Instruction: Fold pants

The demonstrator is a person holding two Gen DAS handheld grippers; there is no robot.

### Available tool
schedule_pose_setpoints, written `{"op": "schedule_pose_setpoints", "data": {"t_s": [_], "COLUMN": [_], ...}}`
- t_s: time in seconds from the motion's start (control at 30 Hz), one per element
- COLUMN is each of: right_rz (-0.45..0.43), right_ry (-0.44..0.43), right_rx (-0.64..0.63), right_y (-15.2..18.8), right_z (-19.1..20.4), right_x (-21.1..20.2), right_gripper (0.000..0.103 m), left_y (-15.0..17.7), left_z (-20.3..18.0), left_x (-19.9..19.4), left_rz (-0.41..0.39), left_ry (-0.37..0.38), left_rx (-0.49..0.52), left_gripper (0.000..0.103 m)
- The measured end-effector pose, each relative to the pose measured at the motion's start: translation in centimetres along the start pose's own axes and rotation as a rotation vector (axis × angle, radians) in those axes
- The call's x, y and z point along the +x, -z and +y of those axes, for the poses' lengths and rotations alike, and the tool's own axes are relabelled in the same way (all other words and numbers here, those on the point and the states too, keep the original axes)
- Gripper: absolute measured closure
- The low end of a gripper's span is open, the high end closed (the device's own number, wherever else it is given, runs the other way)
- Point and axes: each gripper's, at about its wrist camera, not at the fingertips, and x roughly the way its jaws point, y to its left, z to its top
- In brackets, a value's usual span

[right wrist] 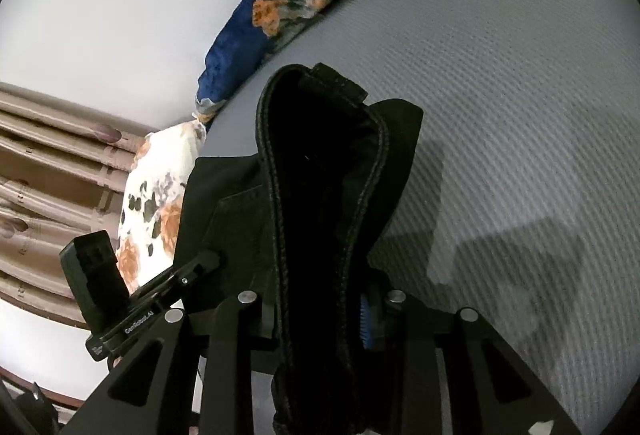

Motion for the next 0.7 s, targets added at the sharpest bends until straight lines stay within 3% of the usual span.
{"op": "schedule_pose_setpoints", "data": {"t_s": [0.4, 0.53, 0.6, 0.7], "right_rz": [-0.018, -0.023, -0.025, -0.037], "right_ry": [0.030, 0.097, 0.147, 0.241], "right_rx": [-0.074, -0.102, -0.108, -0.146], "right_y": [-10.3, -11.7, -11.7, -11.0], "right_z": [1.5, 1.2, 0.6, 0.0], "right_x": [4.4, 6.0, 6.6, 7.0], "right_gripper": [0.077, 0.077, 0.073, 0.057], "left_y": [-8.3, -8.9, -8.2, -6.9], "left_z": [3.7, 6.0, 7.2, 8.2], "left_x": [3.9, 6.6, 7.9, 9.0], "left_rz": [-0.081, -0.043, -0.019, -0.002], "left_ry": [-0.038, -0.061, -0.068, -0.069], "left_rx": [-0.018, -0.051, -0.073, -0.087], "left_gripper": [0.079, 0.079, 0.075, 0.059]}}
